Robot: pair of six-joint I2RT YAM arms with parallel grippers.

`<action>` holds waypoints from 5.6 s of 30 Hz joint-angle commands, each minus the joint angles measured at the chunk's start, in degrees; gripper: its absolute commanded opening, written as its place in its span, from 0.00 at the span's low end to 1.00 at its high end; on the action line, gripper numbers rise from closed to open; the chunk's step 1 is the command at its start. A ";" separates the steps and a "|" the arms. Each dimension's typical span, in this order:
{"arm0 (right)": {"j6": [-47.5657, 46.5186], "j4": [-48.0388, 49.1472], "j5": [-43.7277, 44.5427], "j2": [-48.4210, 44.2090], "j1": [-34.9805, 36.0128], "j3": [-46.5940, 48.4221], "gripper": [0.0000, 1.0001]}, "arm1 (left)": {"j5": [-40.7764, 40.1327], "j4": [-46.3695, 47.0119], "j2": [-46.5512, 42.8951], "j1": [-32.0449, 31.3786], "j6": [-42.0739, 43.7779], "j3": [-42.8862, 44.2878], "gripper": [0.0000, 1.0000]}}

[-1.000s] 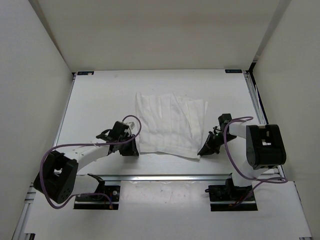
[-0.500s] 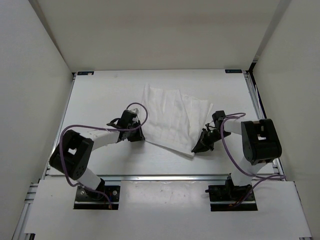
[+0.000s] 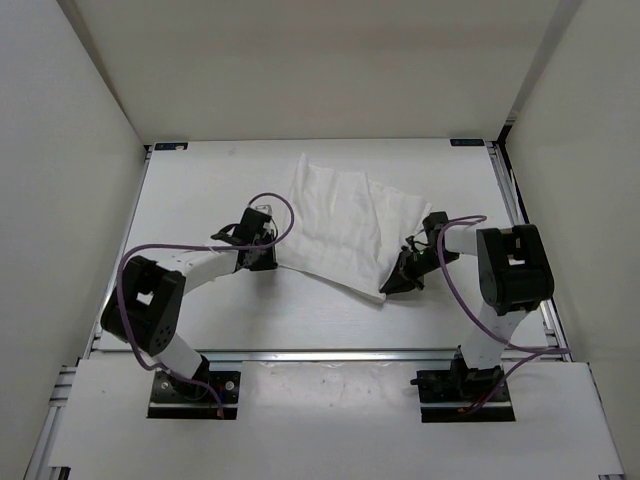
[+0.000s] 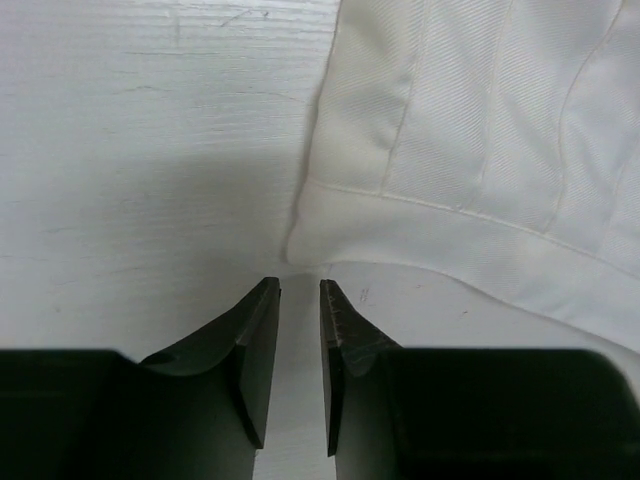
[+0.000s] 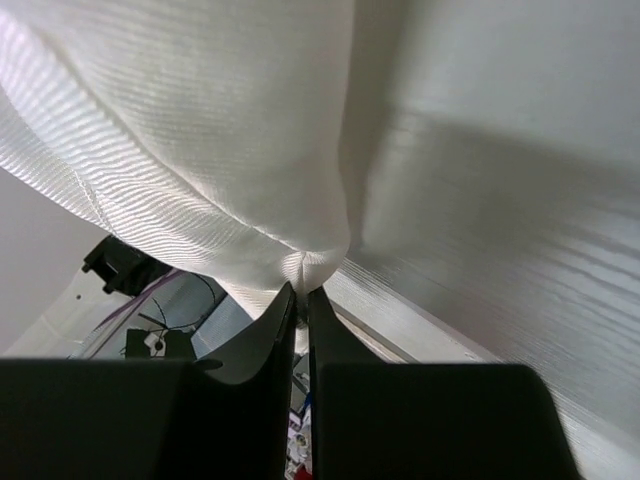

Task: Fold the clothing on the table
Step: Flatten the skirt out

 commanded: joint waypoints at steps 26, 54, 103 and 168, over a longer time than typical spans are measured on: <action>-3.47 -6.48 -2.10 4.10 1.42 3.66 0.00 | -8.95 20.06 -4.41 -1.33 -2.52 -12.41 0.54; -5.40 -11.24 -9.47 9.98 10.56 20.62 0.00 | -1.39 15.77 -6.87 -15.66 1.95 -4.60 0.54; 16.21 13.01 -23.81 2.00 10.57 7.11 0.00 | -12.01 54.00 4.30 -19.45 -19.66 -17.86 0.00; 3.21 -2.45 -13.52 2.69 -6.05 5.96 0.00 | -5.27 20.94 -16.90 2.35 -9.29 -16.36 0.62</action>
